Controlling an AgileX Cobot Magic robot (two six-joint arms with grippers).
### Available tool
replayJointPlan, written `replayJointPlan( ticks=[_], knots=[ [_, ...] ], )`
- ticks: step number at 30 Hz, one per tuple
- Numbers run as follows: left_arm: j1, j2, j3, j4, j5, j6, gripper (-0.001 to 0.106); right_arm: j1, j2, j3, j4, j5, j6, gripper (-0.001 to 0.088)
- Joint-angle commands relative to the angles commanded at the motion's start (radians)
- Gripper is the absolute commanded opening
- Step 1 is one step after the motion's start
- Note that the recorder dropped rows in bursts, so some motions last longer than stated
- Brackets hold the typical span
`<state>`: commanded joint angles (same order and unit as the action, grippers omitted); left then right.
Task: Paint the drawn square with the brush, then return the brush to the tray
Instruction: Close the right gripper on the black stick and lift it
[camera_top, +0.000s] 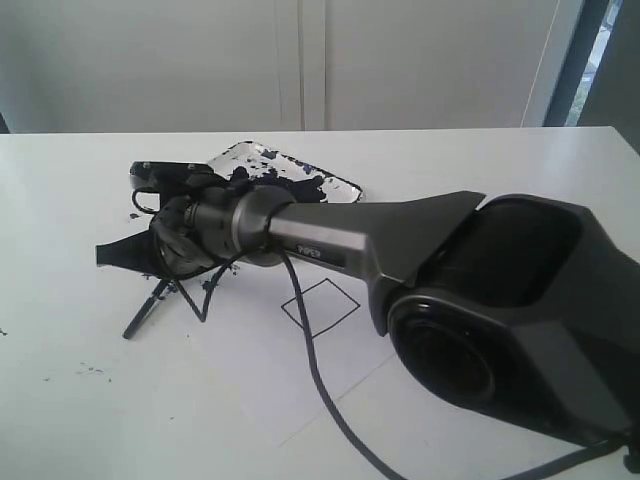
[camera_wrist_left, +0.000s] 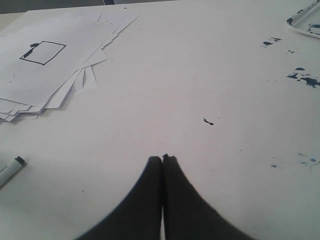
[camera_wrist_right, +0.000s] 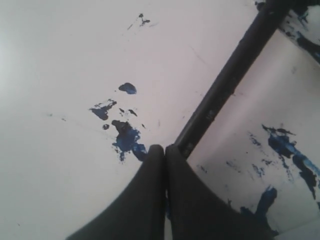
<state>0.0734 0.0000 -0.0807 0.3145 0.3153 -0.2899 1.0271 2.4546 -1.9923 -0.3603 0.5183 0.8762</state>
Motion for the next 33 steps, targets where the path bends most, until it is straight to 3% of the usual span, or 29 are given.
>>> replayJointPlan(
  ticks=[3,6,11,14,19,27,30,33],
  knots=[
    [0.000,0.000,0.000,0.000,0.000,0.000,0.000,0.000,0.000,0.000,-0.011,0.010,0.053,0.0004],
    [0.000,0.000,0.000,0.000,0.000,0.000,0.000,0.000,0.000,0.000,-0.038,0.018,0.107,0.0094],
    [0.000,0.000,0.000,0.000,0.000,0.000,0.000,0.001,0.000,0.000,-0.059,0.025,0.123,0.0444],
    [0.000,0.000,0.000,0.000,0.000,0.000,0.000,0.001,0.000,0.000,-0.061,0.009,0.152,0.0562],
    [0.000,0.000,0.000,0.000,0.000,0.000,0.000,0.001,0.000,0.000,-0.062,-0.090,0.212,0.0564],
    [0.000,0.000,0.000,0.000,0.000,0.000,0.000,0.001,0.043,0.000,-0.120,-0.117,0.326,0.0554],
    [0.000,0.000,0.000,0.000,0.000,0.000,0.000,0.001,0.050,0.000,-0.120,-0.131,0.363,0.0506],
    [0.000,0.000,0.000,0.000,0.000,0.000,0.000,0.001,0.050,0.000,-0.120,-0.130,0.363,0.0402]
  ],
)
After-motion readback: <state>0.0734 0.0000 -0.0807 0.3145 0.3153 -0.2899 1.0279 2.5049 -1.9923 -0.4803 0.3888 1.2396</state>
